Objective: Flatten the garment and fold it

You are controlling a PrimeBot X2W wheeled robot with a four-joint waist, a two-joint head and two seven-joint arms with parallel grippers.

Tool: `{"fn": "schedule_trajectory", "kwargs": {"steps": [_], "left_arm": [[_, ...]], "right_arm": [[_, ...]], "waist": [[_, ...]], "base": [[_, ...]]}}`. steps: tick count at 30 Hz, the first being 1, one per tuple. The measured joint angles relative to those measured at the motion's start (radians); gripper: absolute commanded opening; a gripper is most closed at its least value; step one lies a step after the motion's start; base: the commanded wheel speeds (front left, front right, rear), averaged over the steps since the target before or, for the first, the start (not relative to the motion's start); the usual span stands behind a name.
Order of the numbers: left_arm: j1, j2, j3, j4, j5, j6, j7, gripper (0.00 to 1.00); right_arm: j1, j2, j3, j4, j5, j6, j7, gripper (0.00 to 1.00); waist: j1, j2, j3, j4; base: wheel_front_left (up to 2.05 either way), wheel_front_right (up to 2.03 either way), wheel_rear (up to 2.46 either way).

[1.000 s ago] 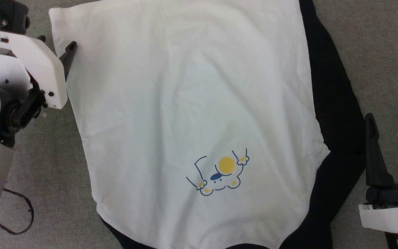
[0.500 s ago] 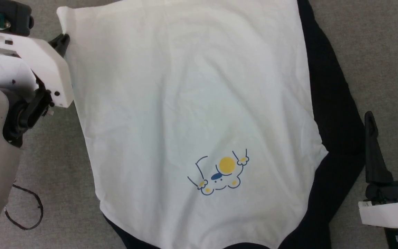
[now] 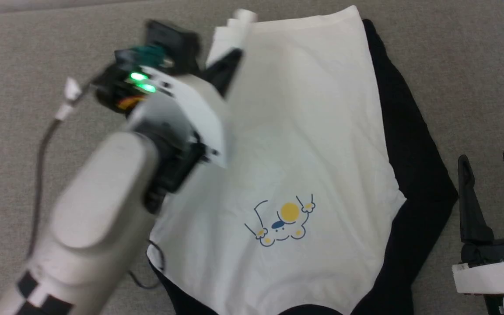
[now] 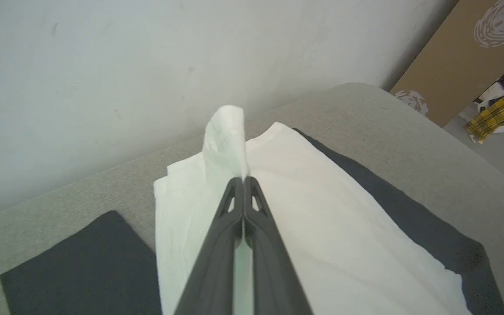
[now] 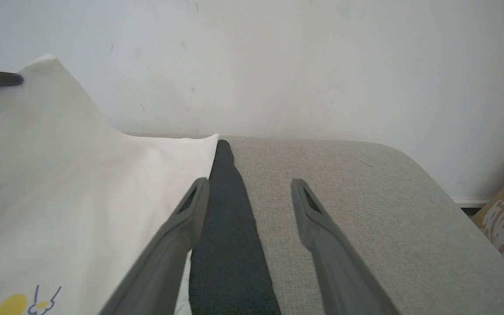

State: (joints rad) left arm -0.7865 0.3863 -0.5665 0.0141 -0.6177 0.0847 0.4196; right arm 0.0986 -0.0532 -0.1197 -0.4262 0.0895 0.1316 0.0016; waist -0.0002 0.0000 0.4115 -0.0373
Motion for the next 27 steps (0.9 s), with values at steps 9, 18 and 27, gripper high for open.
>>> {"fn": "schedule_trajectory", "kwargs": {"steps": [9, 18, 27], "left_arm": [[0.091, -0.165, -0.192, 0.128, 0.048, 0.007, -0.04, 0.0], [0.146, -0.17, -0.192, 0.267, 0.052, 0.019, -0.109, 1.0], [0.047, -0.048, -0.051, 0.218, 0.065, 0.079, -0.161, 1.0]], "right_arm": [[0.003, 0.001, 0.023, 0.009, 0.001, 0.0, 0.013, 1.0], [0.018, 0.0, 0.013, 0.027, 0.014, 0.0, 0.012, 1.0], [0.031, 0.0, 0.014, 0.029, 0.015, 0.0, 0.016, 1.0]], "waist": [[0.0001, 0.0, -0.019, 0.008], [0.0001, 0.0, -0.038, -0.014], [0.0001, 0.0, -0.067, 0.01]], "base": [[0.0, 0.0, 0.0], [0.0, 0.0, 0.0], [0.0, 0.0, 0.0]]}}
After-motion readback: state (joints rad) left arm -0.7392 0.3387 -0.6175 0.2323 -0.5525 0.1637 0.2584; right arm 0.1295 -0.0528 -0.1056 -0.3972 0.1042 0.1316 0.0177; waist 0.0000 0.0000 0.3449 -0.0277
